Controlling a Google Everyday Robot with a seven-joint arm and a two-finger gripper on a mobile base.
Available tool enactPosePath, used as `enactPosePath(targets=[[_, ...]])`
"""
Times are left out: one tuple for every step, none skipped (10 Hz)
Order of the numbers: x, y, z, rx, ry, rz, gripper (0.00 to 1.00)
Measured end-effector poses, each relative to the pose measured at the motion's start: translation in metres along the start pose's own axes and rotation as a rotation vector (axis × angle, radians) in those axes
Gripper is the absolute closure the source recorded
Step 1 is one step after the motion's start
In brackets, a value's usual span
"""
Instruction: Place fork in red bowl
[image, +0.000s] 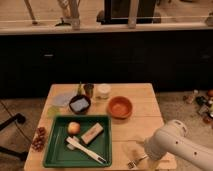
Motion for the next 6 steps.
enactPosePath(targets=[[0.0, -0.003, 0.003, -0.001, -0.002, -0.005, 0.2], [0.0, -0.007, 0.007, -0.004, -0.005, -0.008, 0.2], [0.0, -0.009, 0.011, -0.002, -0.008, -0.016, 0.2], [0.0, -0.012, 0.013, 0.001, -0.009, -0.023, 0.2], [0.001, -0.014, 0.016, 0.006, -0.011, -0.032, 0.2], [0.003, -0.016, 0.02, 0.01, -0.012, -0.038, 0.2]])
